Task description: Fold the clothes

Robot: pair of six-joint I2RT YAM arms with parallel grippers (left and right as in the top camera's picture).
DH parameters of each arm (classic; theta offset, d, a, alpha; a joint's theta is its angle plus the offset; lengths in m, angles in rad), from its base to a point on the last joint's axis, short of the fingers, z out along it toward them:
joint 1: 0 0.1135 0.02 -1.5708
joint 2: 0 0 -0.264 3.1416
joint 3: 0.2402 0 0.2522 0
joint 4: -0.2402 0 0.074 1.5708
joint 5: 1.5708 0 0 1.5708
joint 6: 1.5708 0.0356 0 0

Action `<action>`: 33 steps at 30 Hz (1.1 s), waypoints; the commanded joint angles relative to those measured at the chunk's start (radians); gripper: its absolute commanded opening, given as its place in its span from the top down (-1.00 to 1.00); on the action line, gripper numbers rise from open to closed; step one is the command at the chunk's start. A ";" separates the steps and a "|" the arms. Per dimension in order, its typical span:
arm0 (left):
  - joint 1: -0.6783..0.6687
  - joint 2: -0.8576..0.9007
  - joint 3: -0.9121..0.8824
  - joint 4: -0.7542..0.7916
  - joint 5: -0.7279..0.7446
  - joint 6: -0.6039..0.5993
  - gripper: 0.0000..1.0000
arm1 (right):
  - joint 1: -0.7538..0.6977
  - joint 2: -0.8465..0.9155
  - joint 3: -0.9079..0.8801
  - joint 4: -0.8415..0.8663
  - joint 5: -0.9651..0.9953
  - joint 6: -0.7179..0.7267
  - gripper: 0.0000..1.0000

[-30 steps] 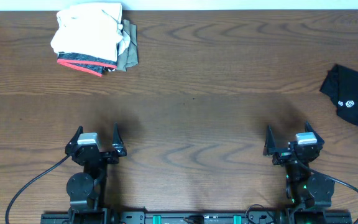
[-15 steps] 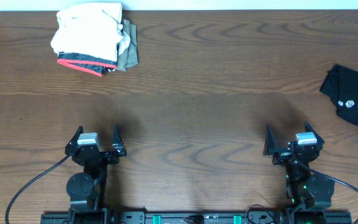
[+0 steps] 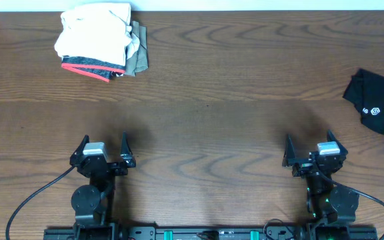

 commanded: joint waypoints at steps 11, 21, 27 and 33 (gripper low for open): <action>0.003 -0.005 -0.009 -0.047 0.002 0.002 -0.96 | -0.006 -0.005 -0.002 -0.005 0.010 -0.012 -0.98; 0.003 -0.005 -0.009 -0.047 0.003 0.002 -0.96 | -0.006 -0.005 -0.002 -0.003 -0.005 -0.011 -0.99; 0.003 -0.005 -0.009 -0.047 0.002 0.002 -0.96 | -0.006 -0.005 -0.002 0.007 -0.126 0.084 -0.99; 0.003 -0.005 -0.009 -0.047 0.003 0.002 -0.96 | -0.006 -0.005 -0.002 0.008 -0.130 0.451 -0.98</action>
